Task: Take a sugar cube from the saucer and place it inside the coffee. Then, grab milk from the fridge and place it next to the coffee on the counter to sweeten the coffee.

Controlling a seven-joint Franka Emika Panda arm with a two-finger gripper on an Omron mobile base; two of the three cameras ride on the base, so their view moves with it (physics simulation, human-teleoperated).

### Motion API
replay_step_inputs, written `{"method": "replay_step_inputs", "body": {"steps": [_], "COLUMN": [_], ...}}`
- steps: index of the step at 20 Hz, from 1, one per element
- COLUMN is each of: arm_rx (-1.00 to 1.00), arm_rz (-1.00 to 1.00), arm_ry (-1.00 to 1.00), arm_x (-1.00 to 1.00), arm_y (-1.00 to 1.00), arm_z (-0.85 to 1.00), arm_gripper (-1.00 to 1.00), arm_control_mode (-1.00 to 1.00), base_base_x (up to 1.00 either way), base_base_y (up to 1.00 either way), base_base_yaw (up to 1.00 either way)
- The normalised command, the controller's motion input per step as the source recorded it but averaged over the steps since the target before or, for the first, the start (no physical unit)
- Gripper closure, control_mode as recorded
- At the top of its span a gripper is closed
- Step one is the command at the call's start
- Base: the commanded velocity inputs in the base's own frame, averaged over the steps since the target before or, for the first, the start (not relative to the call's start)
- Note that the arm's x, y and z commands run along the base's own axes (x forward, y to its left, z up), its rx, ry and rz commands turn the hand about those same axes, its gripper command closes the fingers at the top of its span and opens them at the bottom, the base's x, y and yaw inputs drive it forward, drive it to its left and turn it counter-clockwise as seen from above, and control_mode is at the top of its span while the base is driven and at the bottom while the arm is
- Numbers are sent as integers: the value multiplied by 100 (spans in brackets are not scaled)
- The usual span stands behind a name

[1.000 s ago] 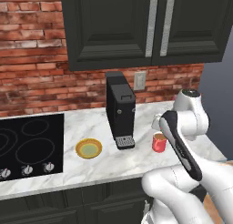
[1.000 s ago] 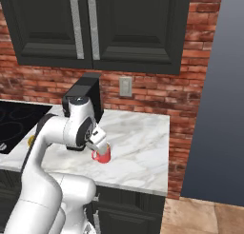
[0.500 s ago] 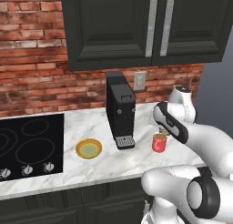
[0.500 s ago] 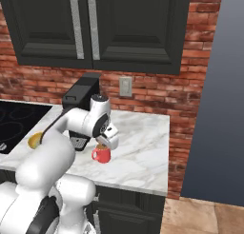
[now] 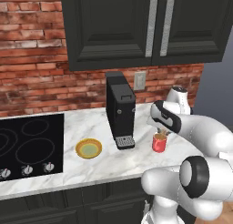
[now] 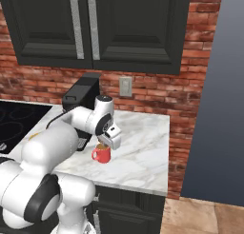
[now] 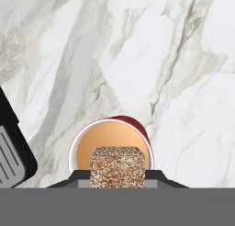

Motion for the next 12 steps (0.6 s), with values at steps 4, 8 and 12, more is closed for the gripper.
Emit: {"method": "replay_step_inputs", "body": {"steps": [4, 8, 12], "arm_rx": [0, 0, 0], "arm_rz": [0, 0, 0], "arm_ry": [0, 0, 1], "arm_x": [0, 0, 2], "arm_y": [0, 6, 0], "arm_z": [-11, -19, -15], "arm_gripper": [100, 100, 100], "arm_control_mode": [-100, -100, -100], "base_base_x": [0, 0, 0], "base_base_y": [0, 0, 0], "base_base_yaw": [0, 0, 0]}}
